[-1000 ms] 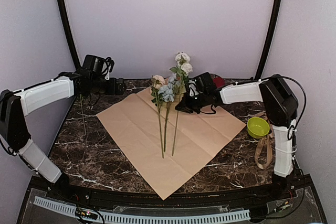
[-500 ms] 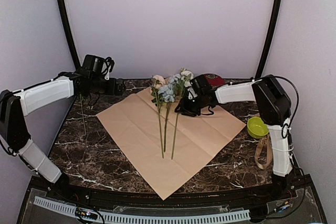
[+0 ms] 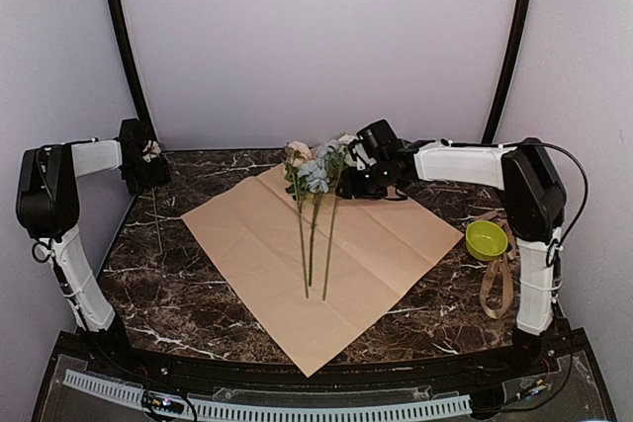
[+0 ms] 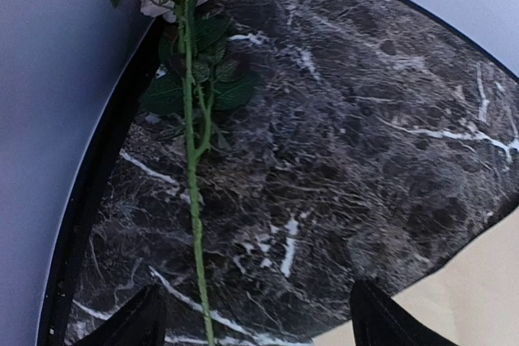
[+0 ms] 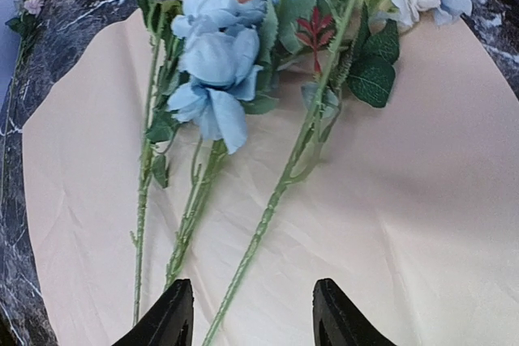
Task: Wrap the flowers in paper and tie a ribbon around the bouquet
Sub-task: Place the fake flower on the flattened wrapping paper, then pick up the fake flower from the corner of the board.
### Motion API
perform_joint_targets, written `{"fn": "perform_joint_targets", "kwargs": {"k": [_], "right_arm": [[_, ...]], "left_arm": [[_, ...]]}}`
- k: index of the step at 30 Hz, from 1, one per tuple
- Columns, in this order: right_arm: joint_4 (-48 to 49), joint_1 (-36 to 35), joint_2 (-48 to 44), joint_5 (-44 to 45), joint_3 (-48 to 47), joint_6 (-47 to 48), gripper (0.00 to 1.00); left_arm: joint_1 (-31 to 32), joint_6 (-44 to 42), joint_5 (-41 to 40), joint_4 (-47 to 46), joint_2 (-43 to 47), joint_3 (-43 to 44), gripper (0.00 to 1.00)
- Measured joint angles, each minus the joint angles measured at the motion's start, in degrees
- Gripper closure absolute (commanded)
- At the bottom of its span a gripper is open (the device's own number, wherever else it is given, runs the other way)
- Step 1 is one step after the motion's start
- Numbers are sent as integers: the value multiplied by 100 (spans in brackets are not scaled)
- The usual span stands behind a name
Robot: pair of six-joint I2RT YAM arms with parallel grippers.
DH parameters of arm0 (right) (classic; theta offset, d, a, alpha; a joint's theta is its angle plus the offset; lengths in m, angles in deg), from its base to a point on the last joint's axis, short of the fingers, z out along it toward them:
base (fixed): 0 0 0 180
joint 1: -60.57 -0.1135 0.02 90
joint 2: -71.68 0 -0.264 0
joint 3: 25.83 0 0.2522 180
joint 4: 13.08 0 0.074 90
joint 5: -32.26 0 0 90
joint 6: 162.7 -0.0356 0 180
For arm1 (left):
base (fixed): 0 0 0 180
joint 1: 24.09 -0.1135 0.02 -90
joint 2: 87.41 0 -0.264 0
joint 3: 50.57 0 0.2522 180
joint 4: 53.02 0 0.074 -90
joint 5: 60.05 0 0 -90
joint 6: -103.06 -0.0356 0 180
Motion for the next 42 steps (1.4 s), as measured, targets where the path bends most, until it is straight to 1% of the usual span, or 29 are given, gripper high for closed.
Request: {"fn": "perform_joint_targets", "kwargs": {"k": [2,5,9,14,16,17,18,20,21,22,31,34,37,39,42], "right_arm": [[-9,-59,-114,50,4,127,49],[-13,-107,-203,98,52,260,49],[-68,-133,-208,120,173,363,49],[-153,-144,-208,140,221,396,49],[-164,-146,-208,164,221,413,49],[-177,-151,-208,173,221,426,50],[-188,-153,-208,181,221,435,49],[-216,-157,-208,186,221,468,49],[-232,-160,-208,186,221,474,49],[-247,-162,-208,184,221,485,49],[-302,-173,-350,177,227,492,49],[-302,-175,-498,151,284,490,49],[-289,-177,-643,81,328,490,49],[-234,-184,-765,-11,380,492,49],[28,-225,-1045,-313,557,487,49]], "left_arm": [[-214,7,-28,149,-437,284,21],[-260,-55,-225,319,-944,678,22],[-289,-162,-483,516,-1502,1169,34],[-448,-214,-527,723,-2140,1613,38],[-496,-208,-457,756,-2229,1766,43],[-520,-210,-415,780,-2275,1816,48],[-546,-205,-332,802,-2317,1860,57],[-562,-170,-190,835,-2361,1937,82],[-560,-201,-138,837,-2378,1961,98],[-560,-212,-79,835,-2393,1980,100],[-581,-214,205,1014,-2402,2100,100],[-579,-199,293,1088,-2199,1989,100],[-551,-192,422,1115,-1600,1668,100],[-437,-219,466,1012,-951,1414,100],[28,-299,573,691,243,1075,100]]}}
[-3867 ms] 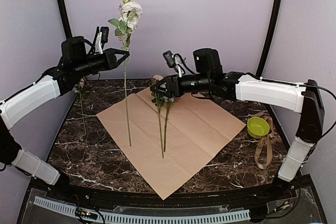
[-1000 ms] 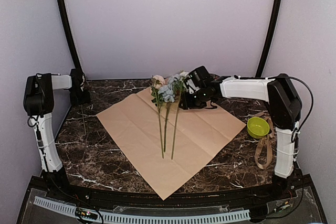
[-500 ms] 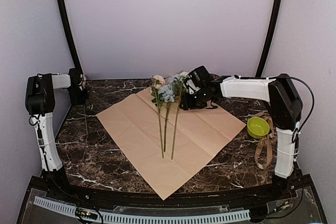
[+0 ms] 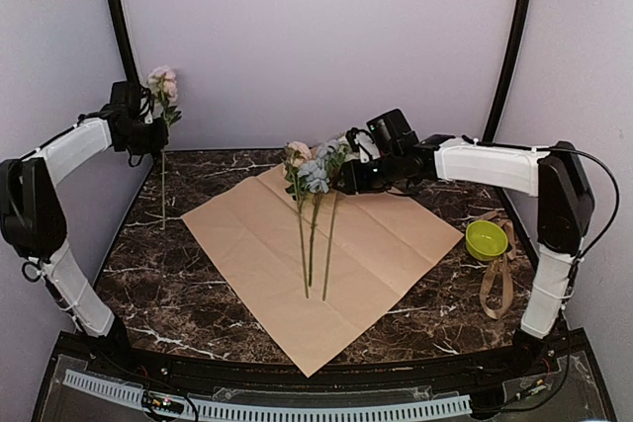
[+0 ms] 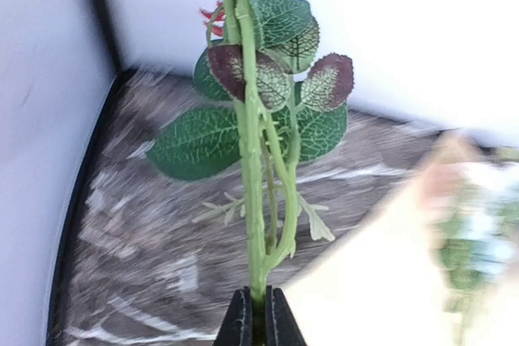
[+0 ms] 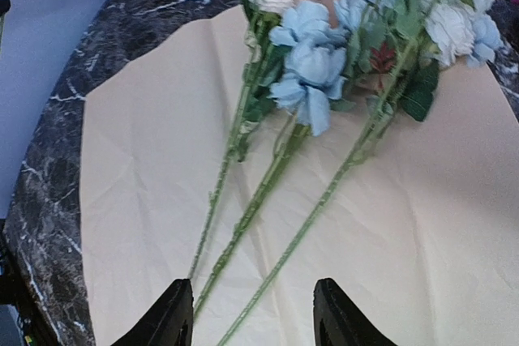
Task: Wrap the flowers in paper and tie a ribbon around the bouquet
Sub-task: Pick up the fake flower from the corner of the board, then pass from the left arm to the right
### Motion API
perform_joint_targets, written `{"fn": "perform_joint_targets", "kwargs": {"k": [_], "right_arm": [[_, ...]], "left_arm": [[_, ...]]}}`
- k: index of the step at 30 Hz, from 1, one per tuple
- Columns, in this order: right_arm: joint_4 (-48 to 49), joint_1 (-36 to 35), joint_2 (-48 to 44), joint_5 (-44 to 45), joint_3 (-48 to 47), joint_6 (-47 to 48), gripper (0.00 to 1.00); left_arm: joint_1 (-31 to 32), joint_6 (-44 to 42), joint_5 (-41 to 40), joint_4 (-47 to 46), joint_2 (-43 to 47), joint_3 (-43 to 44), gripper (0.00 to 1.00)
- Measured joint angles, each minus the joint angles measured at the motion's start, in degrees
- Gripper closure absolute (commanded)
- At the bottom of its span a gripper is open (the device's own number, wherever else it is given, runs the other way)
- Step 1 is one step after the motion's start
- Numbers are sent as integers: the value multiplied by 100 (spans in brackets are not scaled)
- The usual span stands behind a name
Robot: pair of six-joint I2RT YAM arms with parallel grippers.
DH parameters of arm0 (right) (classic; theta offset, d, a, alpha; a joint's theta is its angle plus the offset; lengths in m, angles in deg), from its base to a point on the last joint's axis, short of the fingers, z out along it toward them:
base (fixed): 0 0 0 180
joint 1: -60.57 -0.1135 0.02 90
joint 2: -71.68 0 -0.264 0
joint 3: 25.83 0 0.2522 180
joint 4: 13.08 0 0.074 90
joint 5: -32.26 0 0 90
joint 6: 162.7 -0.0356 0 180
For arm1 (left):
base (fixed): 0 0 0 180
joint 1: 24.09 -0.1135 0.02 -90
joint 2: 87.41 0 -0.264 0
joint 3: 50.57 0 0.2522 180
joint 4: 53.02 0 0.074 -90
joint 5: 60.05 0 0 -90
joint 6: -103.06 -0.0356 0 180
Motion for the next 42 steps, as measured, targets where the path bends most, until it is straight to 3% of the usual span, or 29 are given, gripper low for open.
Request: {"fn": "perform_joint_targets", "kwargs": {"k": [6,10,15,20,24,27,31,33,42], "right_arm": [[1333,-201,-837,-1178,614,-201,48],[2859,-433,-1325,-1950,1095,-656,43],[4271,-691,-1303,-2376,1119,-1154,36],[4743,-776,-960,-2389,966,-1471,29],[4809,-839,-529,-2317,704,-1637,30],[4819,-935,-256,-2293,516,-1714,40],[4833,-1062,-105,-2326,376,-1801,86],[4861,-1097,-98,-2365,308,-1834,98],[4843,-1095,-122,-2319,295,-1884,100]], "left_arm": [[1827,-109,994,-1733,2223,-1246,100],[2656,-68,1952,-2992,2785,-2312,100],[3093,50,2833,-4175,2745,-3252,100],[3167,306,3331,-5095,2745,-3803,100],[3233,448,3491,-5497,2747,-3901,100],[3331,522,3565,-5696,2747,-3910,100],[3405,590,3569,-5807,2739,-3912,100],[3410,621,3495,-5825,2726,-3919,100],[3432,616,3276,-5816,2695,-3921,100]]}}
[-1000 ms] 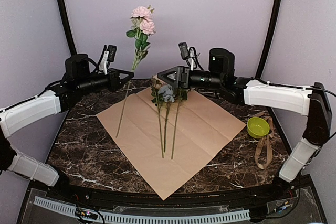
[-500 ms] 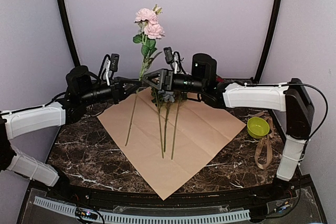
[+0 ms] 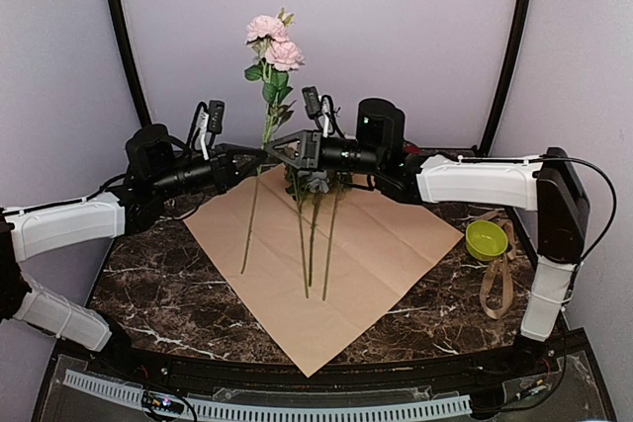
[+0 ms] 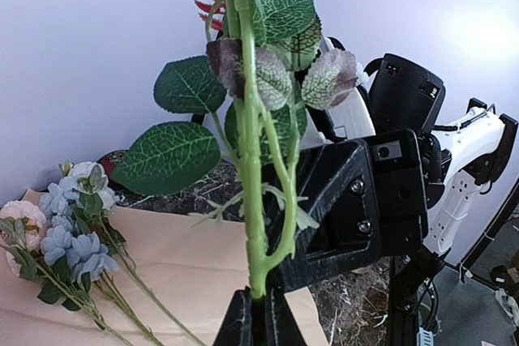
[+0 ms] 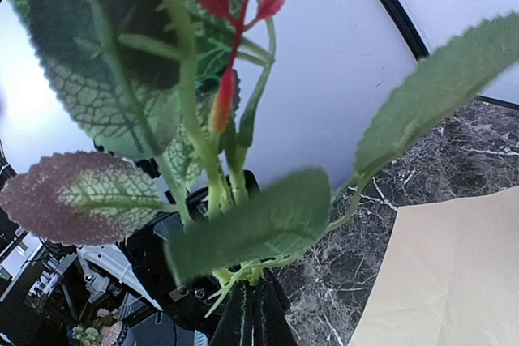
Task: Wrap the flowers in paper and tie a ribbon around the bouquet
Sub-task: Pass from the left arm to the right
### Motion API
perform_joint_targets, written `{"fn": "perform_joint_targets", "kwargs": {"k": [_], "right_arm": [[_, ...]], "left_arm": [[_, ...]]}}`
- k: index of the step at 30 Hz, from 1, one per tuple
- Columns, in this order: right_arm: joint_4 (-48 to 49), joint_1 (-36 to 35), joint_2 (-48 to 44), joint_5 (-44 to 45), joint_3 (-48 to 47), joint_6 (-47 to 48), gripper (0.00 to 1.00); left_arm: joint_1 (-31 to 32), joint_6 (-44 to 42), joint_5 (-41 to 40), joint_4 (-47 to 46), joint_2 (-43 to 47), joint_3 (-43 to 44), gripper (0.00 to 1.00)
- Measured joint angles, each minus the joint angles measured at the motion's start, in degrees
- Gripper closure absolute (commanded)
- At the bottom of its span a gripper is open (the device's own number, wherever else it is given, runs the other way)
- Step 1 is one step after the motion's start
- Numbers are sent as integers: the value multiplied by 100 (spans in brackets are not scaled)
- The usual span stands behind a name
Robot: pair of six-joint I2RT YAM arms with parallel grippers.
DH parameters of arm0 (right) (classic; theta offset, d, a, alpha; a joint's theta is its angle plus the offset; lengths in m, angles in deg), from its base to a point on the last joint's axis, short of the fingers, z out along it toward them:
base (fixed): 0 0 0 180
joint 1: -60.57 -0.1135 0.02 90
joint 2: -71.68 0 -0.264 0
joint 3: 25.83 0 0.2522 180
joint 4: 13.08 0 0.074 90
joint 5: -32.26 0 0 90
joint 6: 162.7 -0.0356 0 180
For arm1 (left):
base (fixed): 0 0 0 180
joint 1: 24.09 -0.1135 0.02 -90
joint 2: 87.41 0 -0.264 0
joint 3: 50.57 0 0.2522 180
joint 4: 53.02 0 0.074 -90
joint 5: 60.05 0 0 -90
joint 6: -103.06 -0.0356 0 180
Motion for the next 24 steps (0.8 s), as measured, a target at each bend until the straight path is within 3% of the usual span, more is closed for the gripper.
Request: {"fn": "perform_joint_targets", "kwargs": {"k": [5,7,10,11,14,16,21,24], "right_arm": [[-98,0,-37,2,2,20,100],[-122,0,-46,2,4,37,79],[-186,-2,-48,13,9,94,69],[-181,0,-48,11,9,92,68],[-179,0,-46,-13,-9,50,90],[-208,-4,-44,-42,-79,61,94],[-201,15,-46,-63,-116,9,89],[-205,22,-46,-66,-114,-37,79]], "left_arm": [[22,2,-4,-4,-9,0,100],[26,24,2,-20,-24,0,100],[55,101,107,-120,-52,0,100],[59,120,138,-138,-52,0,100],[68,146,153,-188,-52,0,100],[68,162,125,-210,-61,0,100],[50,181,74,-262,-79,0,100],[52,188,96,-323,-142,2,100]]}}
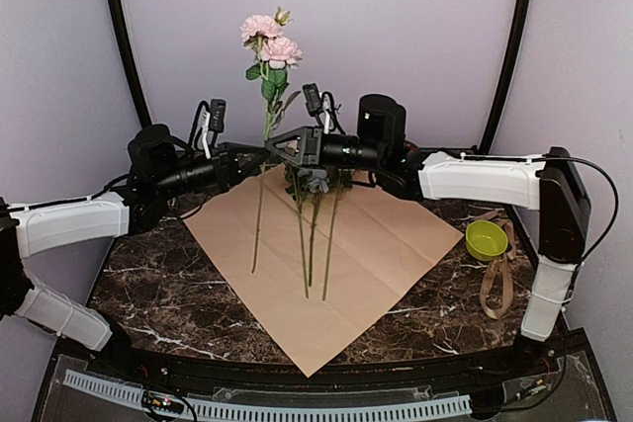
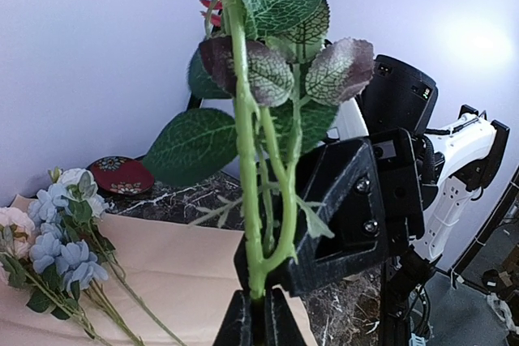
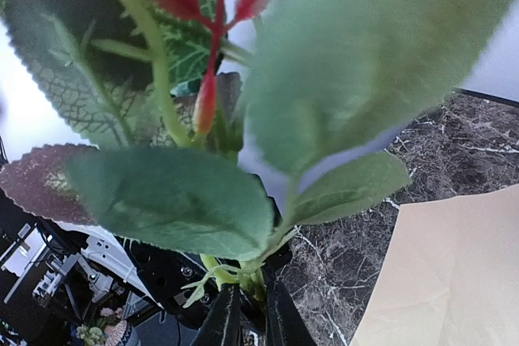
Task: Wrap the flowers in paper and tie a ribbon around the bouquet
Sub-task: Pass from the left arm to the right
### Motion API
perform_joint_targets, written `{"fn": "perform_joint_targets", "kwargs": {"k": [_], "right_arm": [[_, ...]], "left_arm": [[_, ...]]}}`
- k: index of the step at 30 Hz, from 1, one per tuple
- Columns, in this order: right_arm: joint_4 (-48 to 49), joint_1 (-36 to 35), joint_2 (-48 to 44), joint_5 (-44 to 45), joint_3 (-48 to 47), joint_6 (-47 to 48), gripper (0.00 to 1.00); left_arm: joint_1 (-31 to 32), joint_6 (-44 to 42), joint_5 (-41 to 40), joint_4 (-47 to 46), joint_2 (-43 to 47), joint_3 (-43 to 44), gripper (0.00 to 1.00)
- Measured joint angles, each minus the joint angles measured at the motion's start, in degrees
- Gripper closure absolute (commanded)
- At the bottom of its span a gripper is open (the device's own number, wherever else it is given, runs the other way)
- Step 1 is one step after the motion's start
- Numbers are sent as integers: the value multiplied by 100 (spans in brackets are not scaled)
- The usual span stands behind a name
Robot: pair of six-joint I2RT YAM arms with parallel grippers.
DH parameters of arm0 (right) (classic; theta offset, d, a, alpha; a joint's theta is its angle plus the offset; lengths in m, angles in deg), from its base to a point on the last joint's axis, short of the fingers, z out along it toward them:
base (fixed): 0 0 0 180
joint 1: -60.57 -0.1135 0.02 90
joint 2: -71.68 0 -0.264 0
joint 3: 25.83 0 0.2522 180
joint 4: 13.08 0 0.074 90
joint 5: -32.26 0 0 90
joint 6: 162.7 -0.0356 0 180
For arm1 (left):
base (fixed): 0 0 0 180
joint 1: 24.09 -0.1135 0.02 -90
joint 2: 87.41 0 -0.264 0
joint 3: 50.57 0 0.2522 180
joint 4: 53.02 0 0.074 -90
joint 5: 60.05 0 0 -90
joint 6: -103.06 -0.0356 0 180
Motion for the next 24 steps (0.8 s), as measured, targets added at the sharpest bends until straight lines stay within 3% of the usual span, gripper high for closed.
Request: {"fn": "perform_joint_targets", "kwargs": {"k": [5,9,11,18,19,22,24], "right_arm": [[-42,17,2,-28,0,-46,72],[-11,-7,2,-44,0,-39,94],[2,15,4,-52,-22,11,100],[-35,26,11,-66,-26,57,100],[-44,26,11,-61,-26,79,100],[-133,37,7,11,-28,131,100],[-317,63,7,251,-76,151,100]], "left_arm": [[20,70,177,-153,-129,15,100],[35,92,258,-181,-136,22,100],[33,122,264,-153,-138,22,100],[66,136,208,-114,-149,33,100],[66,136,210,-114,-151,33,96],[66,127,216,-81,-173,39,48],[205,0,341,37,-219,46,33]]}}
